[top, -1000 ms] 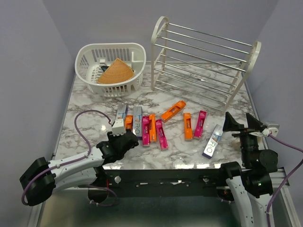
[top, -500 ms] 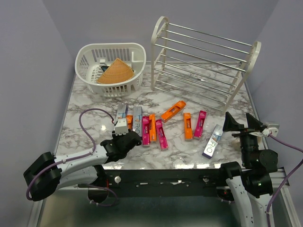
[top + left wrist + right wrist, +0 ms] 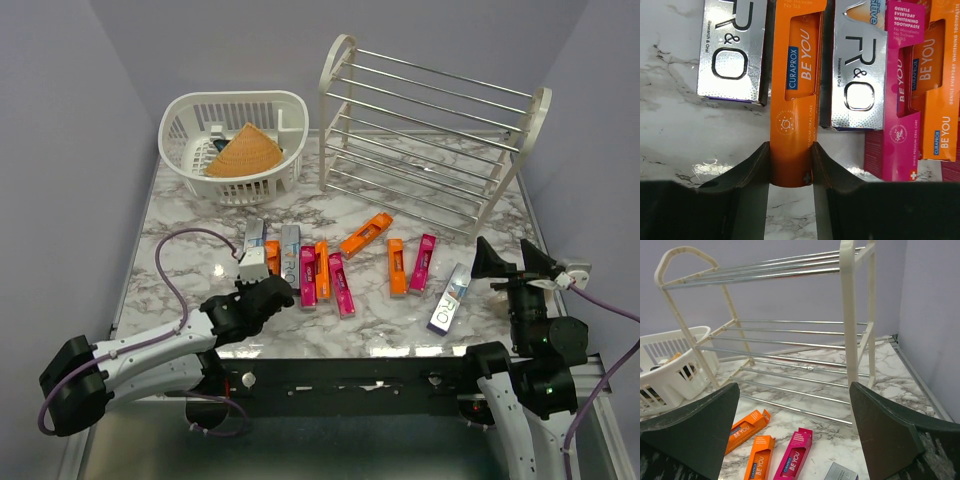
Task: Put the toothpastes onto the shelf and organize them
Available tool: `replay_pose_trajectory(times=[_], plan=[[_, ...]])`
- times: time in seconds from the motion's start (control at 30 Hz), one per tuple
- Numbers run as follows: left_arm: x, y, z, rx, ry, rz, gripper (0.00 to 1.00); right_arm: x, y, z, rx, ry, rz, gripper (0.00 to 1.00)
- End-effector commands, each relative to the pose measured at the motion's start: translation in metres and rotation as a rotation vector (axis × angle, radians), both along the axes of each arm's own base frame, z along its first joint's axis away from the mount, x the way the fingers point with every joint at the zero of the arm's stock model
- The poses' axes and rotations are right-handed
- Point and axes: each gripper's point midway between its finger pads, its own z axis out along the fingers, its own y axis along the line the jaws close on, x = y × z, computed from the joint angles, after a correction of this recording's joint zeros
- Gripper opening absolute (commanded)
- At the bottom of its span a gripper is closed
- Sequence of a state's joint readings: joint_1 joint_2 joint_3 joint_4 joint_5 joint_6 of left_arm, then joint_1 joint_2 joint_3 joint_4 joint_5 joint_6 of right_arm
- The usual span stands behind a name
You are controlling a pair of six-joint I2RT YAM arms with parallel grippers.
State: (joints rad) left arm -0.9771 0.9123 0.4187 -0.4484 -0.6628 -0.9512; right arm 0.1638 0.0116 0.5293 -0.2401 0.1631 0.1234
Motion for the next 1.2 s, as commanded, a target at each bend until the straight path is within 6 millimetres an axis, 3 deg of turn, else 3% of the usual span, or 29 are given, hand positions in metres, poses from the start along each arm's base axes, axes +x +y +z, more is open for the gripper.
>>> replay_pose_trajectory(times=[0.0, 0.2, 0.3, 0.43, 0.53, 0.57, 0.63, 0.7, 0.73, 0.77, 0.83, 0.87, 0.93, 1.0, 1.03, 1.1, 1.13, 1.17], plan=[[0.003, -0.002, 0.031, -0.032, -0.046, -0.005, 0.39, -0.068, -0.009, 0.041, 0.053, -0.274, 0.016, 1.0], [0.015, -0.014, 0.072, -0.001, -0.135, -0.121, 0.39, -0.068, -0.008, 0.042, 0.053, -0.277, 0.019, 1.0], [0.031, -0.031, 0.098, 0.043, -0.212, -0.199, 0.39, -0.068, -0.008, 0.042, 0.052, -0.276, 0.024, 1.0], [0.06, -0.06, 0.129, 0.085, -0.293, -0.274, 0.39, -0.068, -0.008, 0.041, 0.055, -0.274, 0.026, 1.0], [0.084, -0.09, 0.139, 0.066, -0.308, -0.349, 0.39, -0.068, -0.008, 0.041, 0.055, -0.272, 0.026, 1.0], [0.099, -0.095, 0.134, 0.086, -0.306, -0.357, 0.39, -0.069, -0.008, 0.041, 0.058, -0.275, 0.028, 1.0], [0.116, -0.107, 0.144, 0.072, -0.332, -0.376, 0.39, -0.069, -0.008, 0.041, 0.057, -0.275, 0.029, 1.0], [0.136, -0.119, 0.138, 0.063, -0.322, -0.417, 0.39, -0.068, -0.008, 0.04, 0.06, -0.27, 0.031, 1.0], [0.145, -0.126, 0.147, 0.044, -0.338, -0.427, 0.39, -0.068, -0.007, 0.041, 0.06, -0.271, 0.037, 1.0], [0.152, -0.135, 0.133, 0.048, -0.304, -0.459, 0.39, -0.068, -0.006, 0.04, 0.061, -0.27, 0.042, 1.0], [0.172, -0.143, 0.143, 0.035, -0.334, -0.461, 0.39, -0.068, -0.006, 0.04, 0.063, -0.27, 0.044, 1.0], [0.181, -0.15, 0.131, 0.041, -0.324, -0.468, 0.39, -0.069, -0.005, 0.041, 0.062, -0.271, 0.05, 1.0], [0.199, -0.158, 0.136, 0.03, -0.343, -0.481, 0.39, -0.068, -0.006, 0.04, 0.061, -0.268, 0.047, 1.0], [0.213, -0.168, 0.117, 0.036, -0.307, -0.499, 0.39, -0.068, -0.006, 0.04, 0.063, -0.269, 0.05, 1.0], [0.226, -0.171, 0.126, 0.033, -0.329, -0.494, 0.39, -0.068, -0.006, 0.04, 0.062, -0.267, 0.05, 1.0], [0.242, -0.176, 0.107, 0.046, -0.303, -0.499, 0.38, -0.068, -0.005, 0.04, 0.062, -0.269, 0.053, 1.0], [0.251, -0.183, 0.115, 0.033, -0.323, -0.502, 0.38, -0.068, -0.006, 0.04, 0.062, -0.267, 0.049, 1.0], [0.259, -0.184, 0.101, 0.044, -0.303, -0.499, 0.39, -0.068, -0.006, 0.04, 0.062, -0.268, 0.052, 1.0]])
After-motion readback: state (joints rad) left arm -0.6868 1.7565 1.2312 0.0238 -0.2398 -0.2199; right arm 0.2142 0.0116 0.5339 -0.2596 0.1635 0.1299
